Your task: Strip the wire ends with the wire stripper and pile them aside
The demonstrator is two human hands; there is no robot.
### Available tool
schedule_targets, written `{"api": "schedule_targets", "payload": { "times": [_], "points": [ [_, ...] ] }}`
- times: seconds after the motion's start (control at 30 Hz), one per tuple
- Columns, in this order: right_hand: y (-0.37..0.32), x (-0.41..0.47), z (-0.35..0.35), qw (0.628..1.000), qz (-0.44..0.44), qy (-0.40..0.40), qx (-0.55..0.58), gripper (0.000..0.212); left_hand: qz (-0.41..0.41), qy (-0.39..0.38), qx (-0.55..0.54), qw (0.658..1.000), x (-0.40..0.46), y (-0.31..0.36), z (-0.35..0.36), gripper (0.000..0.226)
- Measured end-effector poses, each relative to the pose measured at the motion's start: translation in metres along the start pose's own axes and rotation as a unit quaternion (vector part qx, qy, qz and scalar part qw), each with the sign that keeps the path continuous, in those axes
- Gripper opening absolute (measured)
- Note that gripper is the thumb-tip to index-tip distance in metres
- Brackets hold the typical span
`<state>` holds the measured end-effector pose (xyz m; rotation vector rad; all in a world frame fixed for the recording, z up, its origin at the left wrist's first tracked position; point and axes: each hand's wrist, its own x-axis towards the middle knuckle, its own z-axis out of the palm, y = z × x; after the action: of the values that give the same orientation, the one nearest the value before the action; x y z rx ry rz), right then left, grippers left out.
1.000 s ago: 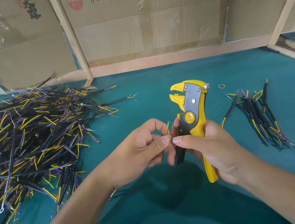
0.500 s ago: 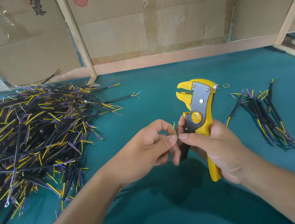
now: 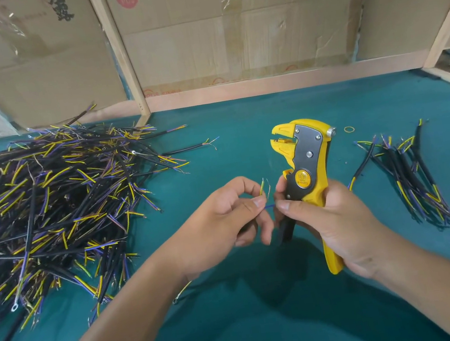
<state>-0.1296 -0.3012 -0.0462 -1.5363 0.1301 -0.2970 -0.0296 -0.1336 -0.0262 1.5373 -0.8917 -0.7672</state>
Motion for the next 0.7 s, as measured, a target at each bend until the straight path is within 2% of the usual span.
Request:
{"api": "schedule_targets", "payload": {
  "times": [0.7],
  "points": [
    [-0.0012,-0.0010,-0.0007,0.998,-0.032,-0.011,-0.047,0.011,0.018,0.023,-0.065,0.997,0.0006,-0.0036,-0.0081,0.012]
  ]
}}
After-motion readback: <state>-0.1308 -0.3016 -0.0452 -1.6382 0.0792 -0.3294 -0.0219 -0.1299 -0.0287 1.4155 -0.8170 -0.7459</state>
